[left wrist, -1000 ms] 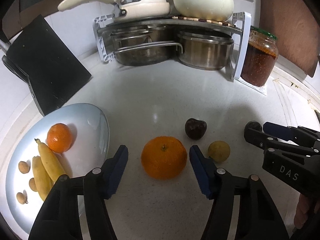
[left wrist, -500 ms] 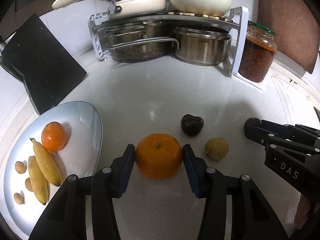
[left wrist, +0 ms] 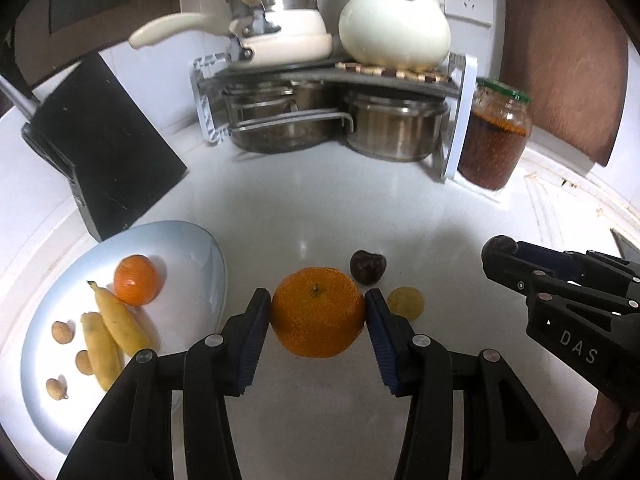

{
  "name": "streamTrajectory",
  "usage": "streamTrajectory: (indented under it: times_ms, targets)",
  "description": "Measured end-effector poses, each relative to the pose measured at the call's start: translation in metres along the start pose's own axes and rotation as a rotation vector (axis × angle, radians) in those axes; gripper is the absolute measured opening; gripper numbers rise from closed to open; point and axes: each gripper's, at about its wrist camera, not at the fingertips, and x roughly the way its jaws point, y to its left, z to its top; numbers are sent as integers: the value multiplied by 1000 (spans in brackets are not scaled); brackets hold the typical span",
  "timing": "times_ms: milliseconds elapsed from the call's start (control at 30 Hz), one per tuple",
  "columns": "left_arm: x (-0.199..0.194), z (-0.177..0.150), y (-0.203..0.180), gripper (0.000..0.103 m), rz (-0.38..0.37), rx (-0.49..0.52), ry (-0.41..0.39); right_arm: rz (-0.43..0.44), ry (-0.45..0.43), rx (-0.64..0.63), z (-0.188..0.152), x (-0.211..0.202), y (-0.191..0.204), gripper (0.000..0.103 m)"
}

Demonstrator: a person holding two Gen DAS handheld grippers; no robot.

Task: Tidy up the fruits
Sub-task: 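Lift the dark fruit in the right tool while the left tool lifts the orange, then carry the dark fruit in the right tool while the left tool carries the orange over the plate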

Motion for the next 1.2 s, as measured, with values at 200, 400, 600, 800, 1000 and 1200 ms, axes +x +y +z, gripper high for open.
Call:
streamTrajectory:
  times_ms: [200,400,600,800,1000,1200]
  targets:
    - [-30,2,5,48,28,-23,-44,24,-47,-18,6,-25,11,31]
    - [-56,1,15,48,44,-49,-77,57,-81,-43,9,-45,26,31]
    - [-83,-2,30,48,72,-89,-122,95,-116,-73,11,-64,44,31]
    - [-105,-6,48,48,106,-128,-155,139,-147,-106,13,-78,67,31]
    - [-125,-11,65,48,143,-156,-184,180,-174,-141,15,-88,90,31]
    - [-142,-17,84,48,180,-183,-208,215,-188,-171,15,-95,113,31]
